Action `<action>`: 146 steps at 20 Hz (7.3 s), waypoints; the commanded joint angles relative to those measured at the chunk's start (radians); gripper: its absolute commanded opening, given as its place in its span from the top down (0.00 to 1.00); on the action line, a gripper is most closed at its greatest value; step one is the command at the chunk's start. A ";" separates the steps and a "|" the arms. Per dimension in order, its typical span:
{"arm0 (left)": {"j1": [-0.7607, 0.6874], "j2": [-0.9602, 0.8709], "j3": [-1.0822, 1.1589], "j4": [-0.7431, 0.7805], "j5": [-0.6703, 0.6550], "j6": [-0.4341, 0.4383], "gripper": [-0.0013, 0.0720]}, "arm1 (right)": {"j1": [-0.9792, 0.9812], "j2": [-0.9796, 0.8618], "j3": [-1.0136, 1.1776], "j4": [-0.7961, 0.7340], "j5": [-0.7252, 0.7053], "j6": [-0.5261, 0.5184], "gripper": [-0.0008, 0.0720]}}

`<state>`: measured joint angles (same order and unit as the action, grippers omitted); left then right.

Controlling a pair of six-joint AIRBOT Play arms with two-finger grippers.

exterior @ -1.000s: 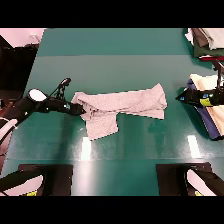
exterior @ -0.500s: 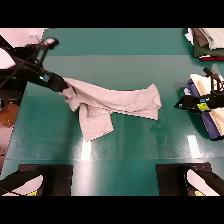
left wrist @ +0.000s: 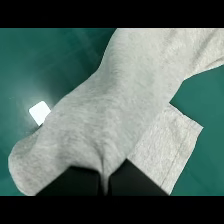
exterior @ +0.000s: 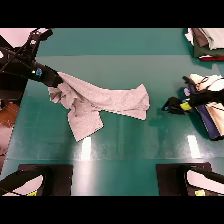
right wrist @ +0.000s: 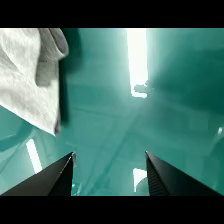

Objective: Fold the shirts.

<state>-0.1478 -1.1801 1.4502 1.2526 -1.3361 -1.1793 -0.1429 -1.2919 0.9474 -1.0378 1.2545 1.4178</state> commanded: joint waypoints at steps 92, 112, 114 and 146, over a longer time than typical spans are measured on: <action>0.351 -0.179 -0.681 -0.609 0.455 0.068 0.32 | -0.071 0.282 0.043 0.026 0.003 -0.049 0.40; 0.299 -0.139 -0.417 -0.520 0.148 0.106 0.95 | -0.430 0.116 -0.215 0.031 0.028 -0.164 0.40; 0.299 -0.136 -0.417 -0.520 0.143 0.106 0.95 | -0.430 0.036 -0.198 0.111 0.006 -0.197 0.40; 0.302 0.089 0.726 -0.487 -0.051 -0.153 0.95 | -0.293 0.475 0.673 0.207 -0.062 -0.064 0.97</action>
<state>0.1528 -1.1404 2.0495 0.7586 -1.4368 -1.2934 -0.4370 -0.9051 1.4918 -0.8196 1.2419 1.3422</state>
